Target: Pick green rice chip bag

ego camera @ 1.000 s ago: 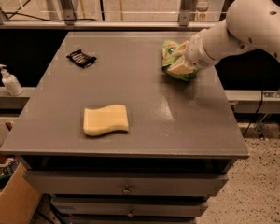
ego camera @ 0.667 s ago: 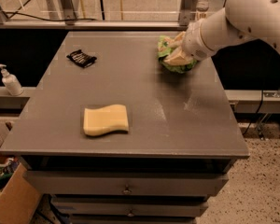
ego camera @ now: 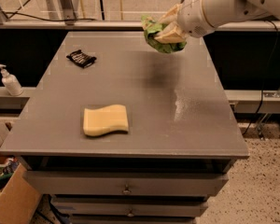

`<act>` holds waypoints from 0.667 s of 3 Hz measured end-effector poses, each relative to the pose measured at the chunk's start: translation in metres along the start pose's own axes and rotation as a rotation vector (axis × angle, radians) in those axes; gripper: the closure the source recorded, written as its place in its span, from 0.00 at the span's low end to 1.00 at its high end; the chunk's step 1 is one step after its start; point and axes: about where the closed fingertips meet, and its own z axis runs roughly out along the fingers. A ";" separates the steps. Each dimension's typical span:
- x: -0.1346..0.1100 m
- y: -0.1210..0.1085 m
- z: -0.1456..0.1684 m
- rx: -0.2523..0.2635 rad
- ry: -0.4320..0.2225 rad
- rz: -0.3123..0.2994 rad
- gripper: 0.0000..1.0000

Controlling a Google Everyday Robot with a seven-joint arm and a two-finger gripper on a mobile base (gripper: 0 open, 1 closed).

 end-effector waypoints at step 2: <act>-0.028 -0.004 -0.024 0.014 -0.078 -0.038 1.00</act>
Offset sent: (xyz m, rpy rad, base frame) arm -0.0121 0.0033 0.0251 0.0351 -0.0362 0.0418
